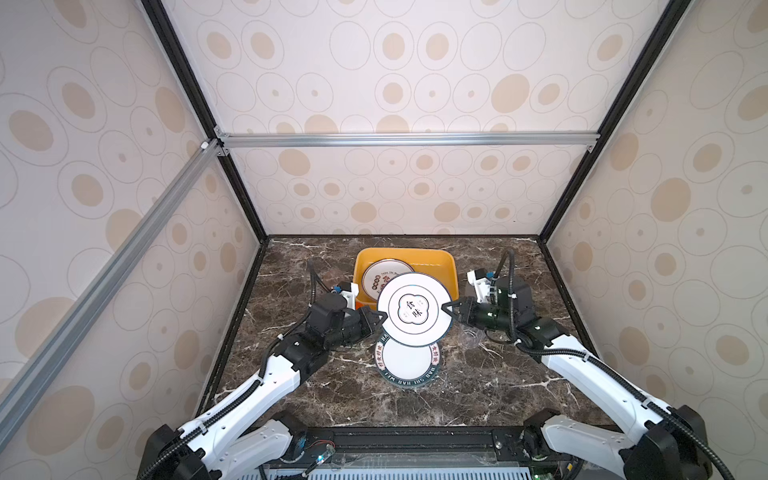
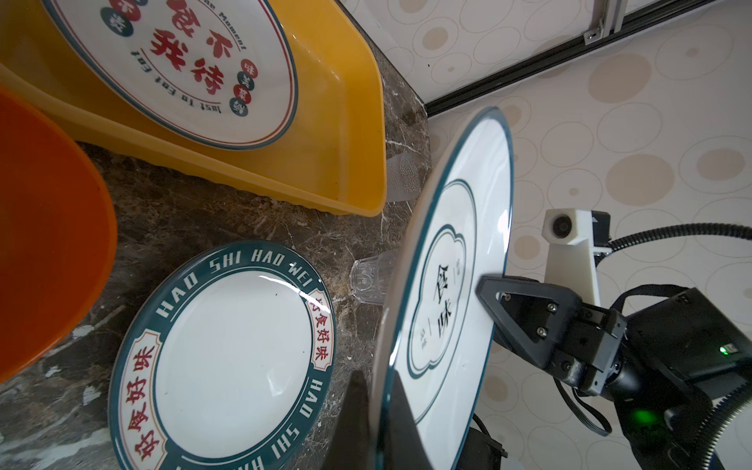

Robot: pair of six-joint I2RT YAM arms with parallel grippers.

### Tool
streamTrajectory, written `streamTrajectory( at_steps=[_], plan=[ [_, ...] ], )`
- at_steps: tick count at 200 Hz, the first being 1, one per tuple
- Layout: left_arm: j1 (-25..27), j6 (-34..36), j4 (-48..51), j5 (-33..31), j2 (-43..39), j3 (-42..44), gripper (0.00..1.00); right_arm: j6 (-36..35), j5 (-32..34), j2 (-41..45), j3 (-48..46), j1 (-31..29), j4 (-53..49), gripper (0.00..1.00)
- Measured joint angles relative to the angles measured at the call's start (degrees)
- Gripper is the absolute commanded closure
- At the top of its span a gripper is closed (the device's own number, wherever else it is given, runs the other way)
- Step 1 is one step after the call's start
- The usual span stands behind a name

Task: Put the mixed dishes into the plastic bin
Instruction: 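Carry the plate into the yellow bin with the right gripper while the left gripper releases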

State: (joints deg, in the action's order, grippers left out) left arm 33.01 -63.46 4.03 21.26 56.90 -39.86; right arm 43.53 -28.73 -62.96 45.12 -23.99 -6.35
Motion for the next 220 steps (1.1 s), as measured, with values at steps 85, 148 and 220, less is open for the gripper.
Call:
streamTrajectory(
  at_steps=[85, 148, 220],
  plan=[
    [-1.84, -1.07, -2.43, 0.33, -0.72, 0.00, 0.45, -0.09, 2.19, -0.79, 0.31, 0.59, -2.01, 1.00],
    [-2.99, 0.68, 0.52, -2.49, -3.85, 0.00, 0.40, 0.07, 4.20, -9.94, 7.15, 1.53, -3.63, 1.00],
    [-3.32, 2.91, 4.68, -4.87, -4.72, -0.04, 0.40, 1.03, 6.08, -25.31, 20.55, 2.32, -4.66, 1.00]
  ],
)
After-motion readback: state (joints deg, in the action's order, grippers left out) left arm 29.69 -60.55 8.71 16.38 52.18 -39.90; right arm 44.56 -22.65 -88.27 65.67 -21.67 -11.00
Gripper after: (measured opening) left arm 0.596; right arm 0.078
